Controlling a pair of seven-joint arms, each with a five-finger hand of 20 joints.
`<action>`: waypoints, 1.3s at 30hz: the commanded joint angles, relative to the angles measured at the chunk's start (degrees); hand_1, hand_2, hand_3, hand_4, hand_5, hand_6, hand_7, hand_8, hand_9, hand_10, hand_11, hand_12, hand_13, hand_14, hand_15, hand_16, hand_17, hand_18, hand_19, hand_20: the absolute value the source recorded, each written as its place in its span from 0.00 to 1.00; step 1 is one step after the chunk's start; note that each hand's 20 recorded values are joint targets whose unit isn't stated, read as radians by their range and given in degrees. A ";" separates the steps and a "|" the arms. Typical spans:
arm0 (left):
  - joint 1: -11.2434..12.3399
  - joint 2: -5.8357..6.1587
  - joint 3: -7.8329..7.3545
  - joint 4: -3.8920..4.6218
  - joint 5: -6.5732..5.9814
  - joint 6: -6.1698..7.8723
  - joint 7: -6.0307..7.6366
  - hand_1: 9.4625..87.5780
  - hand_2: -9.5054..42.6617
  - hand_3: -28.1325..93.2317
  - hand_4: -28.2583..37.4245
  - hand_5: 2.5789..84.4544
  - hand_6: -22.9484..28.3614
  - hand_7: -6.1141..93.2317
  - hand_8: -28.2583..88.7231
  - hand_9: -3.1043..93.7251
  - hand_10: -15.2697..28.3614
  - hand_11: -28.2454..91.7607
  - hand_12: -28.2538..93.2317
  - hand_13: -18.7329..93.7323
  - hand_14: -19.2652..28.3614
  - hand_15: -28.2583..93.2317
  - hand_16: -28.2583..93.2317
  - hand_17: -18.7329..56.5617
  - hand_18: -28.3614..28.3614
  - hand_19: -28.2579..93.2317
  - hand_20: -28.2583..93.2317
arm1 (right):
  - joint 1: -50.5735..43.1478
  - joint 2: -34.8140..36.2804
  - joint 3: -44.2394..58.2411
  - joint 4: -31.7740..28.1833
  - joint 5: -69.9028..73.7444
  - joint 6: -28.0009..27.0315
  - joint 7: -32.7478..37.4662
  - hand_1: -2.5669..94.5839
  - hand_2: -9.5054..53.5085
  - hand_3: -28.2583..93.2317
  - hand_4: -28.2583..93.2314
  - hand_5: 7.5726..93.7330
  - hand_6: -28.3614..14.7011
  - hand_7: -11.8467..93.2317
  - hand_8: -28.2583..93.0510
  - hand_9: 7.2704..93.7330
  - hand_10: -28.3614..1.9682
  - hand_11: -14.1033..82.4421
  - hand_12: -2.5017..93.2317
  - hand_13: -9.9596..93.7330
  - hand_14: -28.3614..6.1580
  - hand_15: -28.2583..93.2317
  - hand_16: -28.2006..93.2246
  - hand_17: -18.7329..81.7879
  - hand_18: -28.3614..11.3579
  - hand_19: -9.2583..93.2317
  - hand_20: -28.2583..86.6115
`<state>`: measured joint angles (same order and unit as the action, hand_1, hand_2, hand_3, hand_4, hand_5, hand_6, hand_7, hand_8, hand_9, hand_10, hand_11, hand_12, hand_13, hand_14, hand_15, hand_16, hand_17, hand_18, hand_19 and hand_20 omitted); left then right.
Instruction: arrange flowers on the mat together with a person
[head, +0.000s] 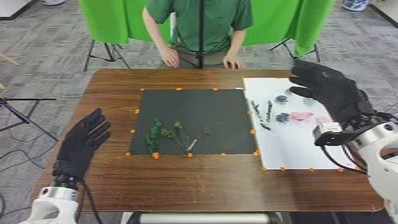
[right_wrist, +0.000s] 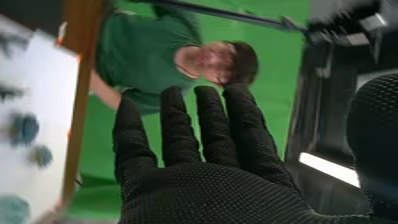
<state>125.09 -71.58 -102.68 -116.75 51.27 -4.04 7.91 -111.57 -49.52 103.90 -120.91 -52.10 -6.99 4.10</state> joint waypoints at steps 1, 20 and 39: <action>0.10 -0.34 0.47 0.70 -0.69 -0.03 -1.10 0.21 0.14 0.81 0.00 0.34 0.52 0.26 0.15 0.25 0.61 0.44 0.34 0.35 0.69 0.40 0.22 0.13 0.87 0.60 0.25 | -4.70 -4.05 -0.05 -0.50 4.18 1.68 -0.83 0.16 0.10 0.92 0.01 0.33 0.51 0.24 0.17 0.32 0.56 0.23 0.25 0.36 0.50 0.28 0.46 0.23 0.22 0.32 0.39; -0.94 -0.23 1.14 1.58 -0.23 -1.04 -2.48 0.21 0.14 0.81 0.00 0.34 0.53 0.26 0.15 0.25 0.61 0.44 0.34 0.35 0.69 0.41 0.22 0.13 0.87 0.60 0.26 | -9.22 -7.48 2.76 -3.01 0.59 1.40 0.06 0.17 0.11 0.92 0.01 0.34 0.51 0.25 0.16 0.33 0.54 0.24 0.25 0.38 0.48 0.28 0.46 0.23 0.21 0.34 0.40; -1.75 -1.27 2.46 1.88 1.07 -1.79 -2.36 0.21 0.15 0.81 0.00 0.35 0.53 0.26 0.15 0.25 0.61 0.44 0.34 0.35 0.69 0.41 0.22 0.12 0.87 0.60 0.26 | -6.88 -7.87 0.35 -2.75 -2.15 1.44 0.47 0.16 0.12 0.92 0.01 0.34 0.52 0.25 0.16 0.33 0.53 0.23 0.25 0.38 0.47 0.29 0.47 0.22 0.19 0.34 0.40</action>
<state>121.58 -72.04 -99.94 -114.84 50.84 -5.72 5.65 -118.07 -56.33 104.41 -123.73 -52.99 -5.71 4.85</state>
